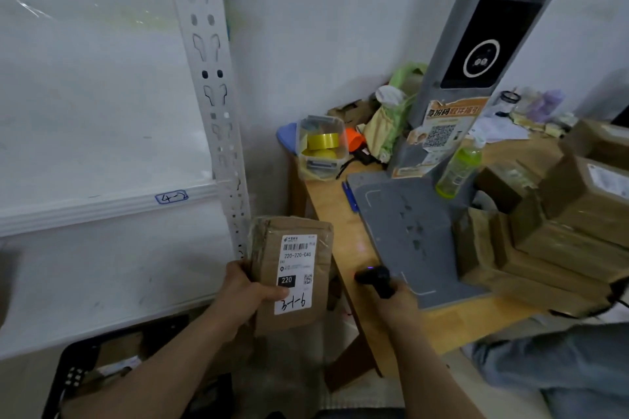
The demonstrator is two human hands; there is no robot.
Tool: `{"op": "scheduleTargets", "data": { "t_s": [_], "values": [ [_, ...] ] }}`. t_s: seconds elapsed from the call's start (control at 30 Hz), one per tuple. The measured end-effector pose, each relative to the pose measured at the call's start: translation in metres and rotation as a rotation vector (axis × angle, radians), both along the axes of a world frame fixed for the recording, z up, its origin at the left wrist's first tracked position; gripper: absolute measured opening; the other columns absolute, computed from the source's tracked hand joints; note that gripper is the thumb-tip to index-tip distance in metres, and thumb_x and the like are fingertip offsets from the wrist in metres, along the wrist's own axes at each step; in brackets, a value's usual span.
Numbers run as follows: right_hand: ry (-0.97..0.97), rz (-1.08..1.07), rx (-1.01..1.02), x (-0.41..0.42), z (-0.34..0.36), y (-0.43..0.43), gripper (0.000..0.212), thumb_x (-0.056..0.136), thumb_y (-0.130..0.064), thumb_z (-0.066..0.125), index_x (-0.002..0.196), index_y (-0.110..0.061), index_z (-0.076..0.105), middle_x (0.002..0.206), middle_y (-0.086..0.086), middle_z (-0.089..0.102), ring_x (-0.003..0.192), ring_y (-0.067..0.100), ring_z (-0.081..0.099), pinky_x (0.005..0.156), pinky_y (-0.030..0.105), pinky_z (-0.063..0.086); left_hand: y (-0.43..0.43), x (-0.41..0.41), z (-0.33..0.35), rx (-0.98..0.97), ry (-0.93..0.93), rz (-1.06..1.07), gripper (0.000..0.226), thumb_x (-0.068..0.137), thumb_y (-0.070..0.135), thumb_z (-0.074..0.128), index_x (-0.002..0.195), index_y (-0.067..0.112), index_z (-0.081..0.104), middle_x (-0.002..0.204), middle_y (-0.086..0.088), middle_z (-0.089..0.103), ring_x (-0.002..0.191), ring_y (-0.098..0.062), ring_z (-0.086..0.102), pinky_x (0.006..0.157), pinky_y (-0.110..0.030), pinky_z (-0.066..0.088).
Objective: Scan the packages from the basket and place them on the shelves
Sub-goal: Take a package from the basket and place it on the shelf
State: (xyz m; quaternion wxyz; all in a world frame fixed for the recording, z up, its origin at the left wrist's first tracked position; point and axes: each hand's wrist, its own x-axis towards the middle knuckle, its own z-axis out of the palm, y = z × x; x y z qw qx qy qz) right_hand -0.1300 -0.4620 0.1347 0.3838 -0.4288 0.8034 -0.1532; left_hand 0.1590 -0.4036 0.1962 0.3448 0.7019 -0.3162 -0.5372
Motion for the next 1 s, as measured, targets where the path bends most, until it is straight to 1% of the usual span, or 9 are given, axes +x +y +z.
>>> {"op": "scheduleTargets", "data": {
  "t_s": [0.2,0.3,0.37,0.43,0.53,0.6,0.73,0.9,1.0],
  "values": [
    [0.043,0.096,0.091,-0.020,-0.037,-0.012,0.056,0.092,-0.026,0.055,0.143,-0.023,0.034,0.116,0.009,0.063,0.103,0.031,0.064,0.085,0.046,0.055,-0.004,-0.013,-0.008,0.064,0.025,0.021,0.084,0.066,0.010,0.091,0.123,0.020,0.030,0.119,-0.005,0.061,0.102,-0.026,0.067,0.083,-0.043,0.061],
    [0.055,0.198,0.174,-0.013,-0.021,-0.018,0.041,0.095,-0.030,0.055,0.135,-0.019,0.046,0.110,0.007,0.062,0.099,0.028,0.062,0.086,0.047,0.055,-0.005,-0.016,-0.012,0.088,0.021,0.071,0.084,0.066,0.007,0.090,0.121,0.020,0.029,0.120,-0.006,0.059,0.103,-0.028,0.067,0.087,-0.047,0.060],
    [-0.074,0.227,0.221,0.001,0.009,-0.017,0.017,0.100,-0.026,0.054,0.111,-0.013,0.055,0.100,0.010,0.059,0.088,0.026,0.058,0.081,0.043,0.056,-0.005,-0.015,-0.014,0.088,0.010,0.116,0.081,0.068,0.005,0.089,0.119,0.020,0.028,0.119,-0.005,0.058,0.106,-0.028,0.066,0.089,-0.048,0.059],
    [-0.317,0.187,0.268,0.014,0.036,-0.013,0.007,0.097,-0.012,0.057,0.103,-0.013,0.055,0.089,0.014,0.059,0.076,0.026,0.057,0.067,0.037,0.052,-0.005,-0.013,-0.016,0.082,0.020,0.177,0.080,0.069,0.003,0.087,0.118,0.020,0.027,0.115,-0.002,0.056,0.111,-0.029,0.063,0.093,-0.049,0.057],
    [-0.654,0.178,0.229,0.029,0.062,-0.011,0.039,0.085,0.002,0.062,0.117,-0.018,0.057,0.087,0.018,0.064,0.075,0.032,0.059,0.070,0.041,0.050,-0.004,-0.010,-0.020,0.058,0.027,0.283,0.078,0.070,0.003,0.087,0.118,0.020,0.026,0.116,-0.005,0.055,0.114,-0.030,0.060,0.094,-0.047,0.056],
    [-0.716,0.190,0.175,0.039,0.081,-0.007,0.040,0.084,-0.004,0.071,0.117,-0.025,0.061,0.090,0.014,0.068,0.078,0.031,0.063,0.073,0.042,0.051,-0.004,-0.008,-0.023,0.048,0.024,0.335,0.080,0.069,0.005,0.088,0.118,0.020,0.027,0.121,-0.008,0.057,0.114,-0.031,0.062,0.092,-0.048,0.057],
    [-0.722,0.332,0.107,0.051,0.115,0.000,0.030,0.084,-0.025,0.080,0.112,-0.029,0.068,0.085,0.004,0.071,0.073,0.022,0.065,0.071,0.036,0.053,-0.003,-0.007,-0.026,0.016,0.014,0.387,0.082,0.067,0.007,0.090,0.121,0.020,0.030,0.125,-0.011,0.059,0.111,-0.031,0.066,0.086,-0.049,0.060],
    [-0.740,0.344,0.079,0.058,0.135,0.009,0.026,0.087,-0.024,0.077,0.111,-0.017,0.068,0.079,0.008,0.063,0.062,0.020,0.058,0.058,0.031,0.051,-0.001,-0.012,-0.025,-0.007,0.005,0.386,0.082,0.068,0.006,0.090,0.122,0.017,0.030,0.122,-0.008,0.058,0.110,-0.029,0.066,0.081,-0.041,0.061],
    [-0.735,0.355,0.069,0.058,0.139,0.013,0.026,0.088,-0.023,0.076,0.111,-0.015,0.068,0.076,0.006,0.062,0.059,0.018,0.057,0.057,0.031,0.050,0.000,-0.012,-0.024,-0.021,0.001,0.382,0.081,0.067,0.005,0.090,0.122,0.016,0.032,0.122,-0.008,0.060,0.108,-0.027,0.067,0.083,-0.043,0.061]
  ]
}}
